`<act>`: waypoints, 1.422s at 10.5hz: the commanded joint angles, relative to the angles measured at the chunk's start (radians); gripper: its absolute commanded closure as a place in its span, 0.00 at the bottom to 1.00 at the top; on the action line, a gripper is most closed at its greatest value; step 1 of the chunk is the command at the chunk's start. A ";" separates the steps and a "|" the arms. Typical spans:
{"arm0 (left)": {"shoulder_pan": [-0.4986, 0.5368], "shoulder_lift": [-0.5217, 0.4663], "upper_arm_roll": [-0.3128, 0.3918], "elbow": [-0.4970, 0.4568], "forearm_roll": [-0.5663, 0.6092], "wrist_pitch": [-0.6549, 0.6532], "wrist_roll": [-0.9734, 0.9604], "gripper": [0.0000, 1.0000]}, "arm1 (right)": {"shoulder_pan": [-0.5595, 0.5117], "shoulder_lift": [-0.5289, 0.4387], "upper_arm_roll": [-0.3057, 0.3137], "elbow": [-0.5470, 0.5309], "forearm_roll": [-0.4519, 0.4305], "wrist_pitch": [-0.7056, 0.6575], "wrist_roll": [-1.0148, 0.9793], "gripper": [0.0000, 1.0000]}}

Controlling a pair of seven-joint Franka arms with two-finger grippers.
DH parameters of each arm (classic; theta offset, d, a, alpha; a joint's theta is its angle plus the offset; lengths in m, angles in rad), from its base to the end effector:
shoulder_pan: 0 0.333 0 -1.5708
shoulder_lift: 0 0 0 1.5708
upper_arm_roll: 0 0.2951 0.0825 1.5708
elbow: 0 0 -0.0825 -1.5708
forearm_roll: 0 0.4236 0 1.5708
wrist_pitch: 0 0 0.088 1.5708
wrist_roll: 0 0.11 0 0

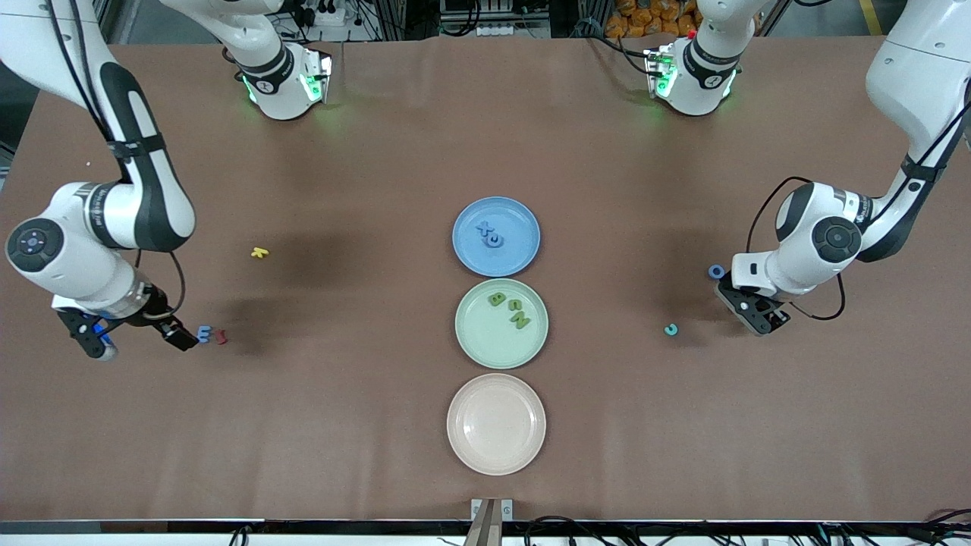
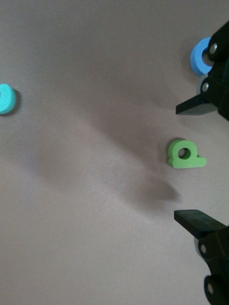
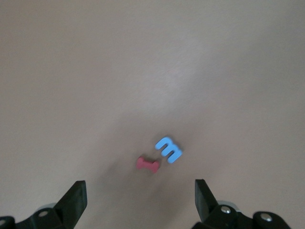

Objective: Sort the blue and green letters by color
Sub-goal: 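Grasp the green P with the left gripper while the right gripper grasps blue m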

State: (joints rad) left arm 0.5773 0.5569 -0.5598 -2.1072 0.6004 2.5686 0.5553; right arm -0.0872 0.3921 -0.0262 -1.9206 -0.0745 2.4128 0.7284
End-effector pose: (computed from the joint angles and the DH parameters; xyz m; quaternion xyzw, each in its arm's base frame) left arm 0.5888 -0.0146 0.1345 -0.8839 0.4666 -0.0164 0.0269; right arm 0.6514 -0.0743 0.2482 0.9221 -0.3824 0.0570 0.0145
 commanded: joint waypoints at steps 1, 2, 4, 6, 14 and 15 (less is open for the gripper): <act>0.030 -0.012 -0.015 -0.037 0.027 0.022 0.008 0.15 | -0.026 0.002 -0.032 0.002 0.007 0.014 0.025 0.00; 0.030 -0.011 -0.015 -0.039 0.027 0.022 0.009 0.15 | -0.026 0.010 -0.052 0.000 0.012 0.014 0.051 0.00; 0.035 -0.008 -0.014 -0.039 0.027 0.022 0.009 0.28 | -0.032 0.022 -0.061 0.000 0.033 0.037 0.202 0.00; 0.035 -0.008 -0.014 -0.039 0.027 0.022 0.009 0.34 | -0.032 0.046 -0.061 0.002 0.036 0.084 0.329 0.00; 0.033 0.014 -0.012 -0.019 0.058 0.028 0.006 0.78 | -0.025 0.166 -0.060 0.002 0.096 0.155 0.595 0.00; 0.032 0.014 -0.012 -0.017 0.058 0.028 0.005 0.78 | -0.019 0.178 -0.060 0.003 0.131 0.157 0.597 0.00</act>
State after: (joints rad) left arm 0.5912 0.5579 -0.5603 -2.1287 0.6267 2.5798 0.5572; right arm -0.1131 0.5401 -0.0906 -1.9252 -0.0049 2.5558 1.2892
